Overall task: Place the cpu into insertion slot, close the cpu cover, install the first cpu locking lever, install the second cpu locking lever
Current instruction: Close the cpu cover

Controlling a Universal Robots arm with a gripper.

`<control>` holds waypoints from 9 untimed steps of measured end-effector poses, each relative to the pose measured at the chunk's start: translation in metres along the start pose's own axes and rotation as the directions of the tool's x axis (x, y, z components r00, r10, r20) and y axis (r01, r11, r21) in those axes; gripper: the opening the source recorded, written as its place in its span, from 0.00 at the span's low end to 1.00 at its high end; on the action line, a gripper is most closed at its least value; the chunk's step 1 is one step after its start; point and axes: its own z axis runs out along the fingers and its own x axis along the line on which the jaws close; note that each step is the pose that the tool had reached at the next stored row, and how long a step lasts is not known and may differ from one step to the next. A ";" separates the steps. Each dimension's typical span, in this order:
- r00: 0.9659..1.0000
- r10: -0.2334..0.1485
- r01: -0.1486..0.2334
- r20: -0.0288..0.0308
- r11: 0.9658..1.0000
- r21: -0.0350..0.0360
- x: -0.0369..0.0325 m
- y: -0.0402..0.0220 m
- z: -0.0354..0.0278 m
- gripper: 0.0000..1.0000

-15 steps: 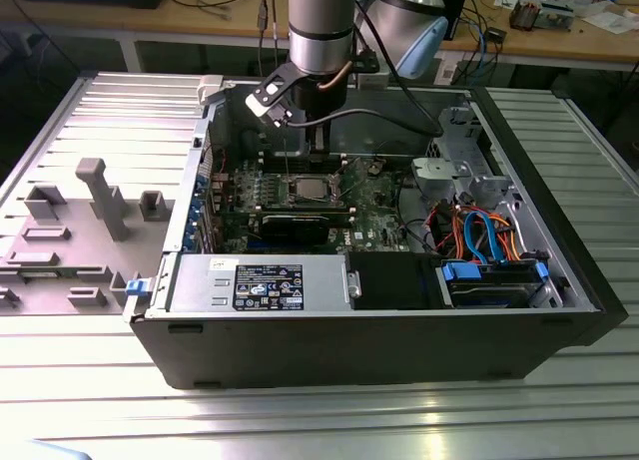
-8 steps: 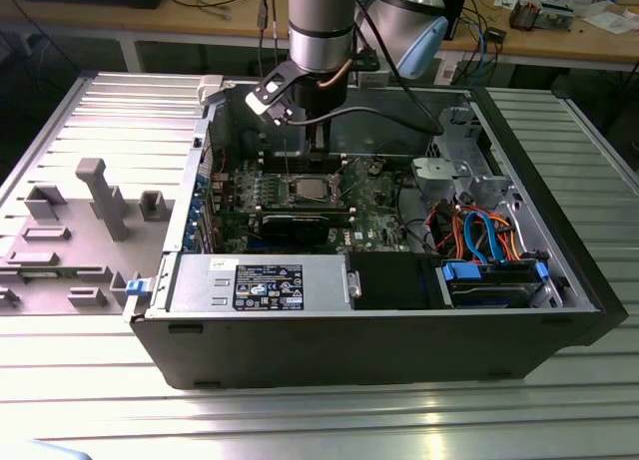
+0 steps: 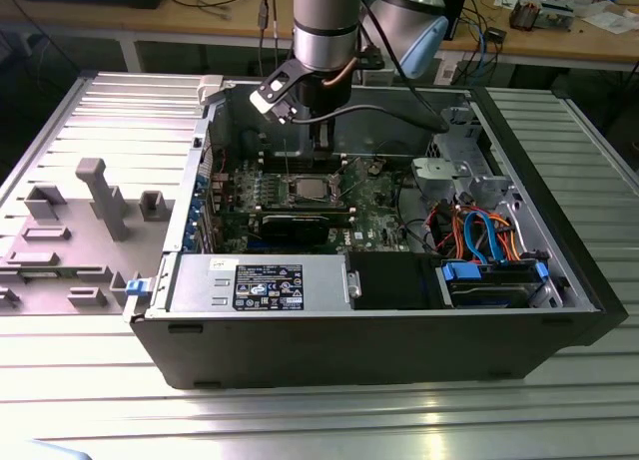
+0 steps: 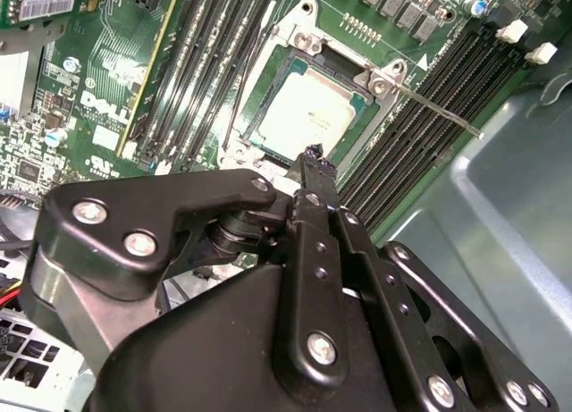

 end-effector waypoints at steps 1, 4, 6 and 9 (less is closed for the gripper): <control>1.000 0.000 0.000 0.000 1.000 0.000 0.0001 0.0001 -0.0009 0.11; 1.000 0.000 0.000 0.000 1.000 0.001 0.0001 0.0050 -0.0049 0.11; 1.000 0.000 0.000 0.000 1.000 0.004 0.0001 0.0154 -0.0045 0.11; 1.000 0.000 0.000 0.000 1.000 0.005 0.0000 0.0227 -0.0043 0.11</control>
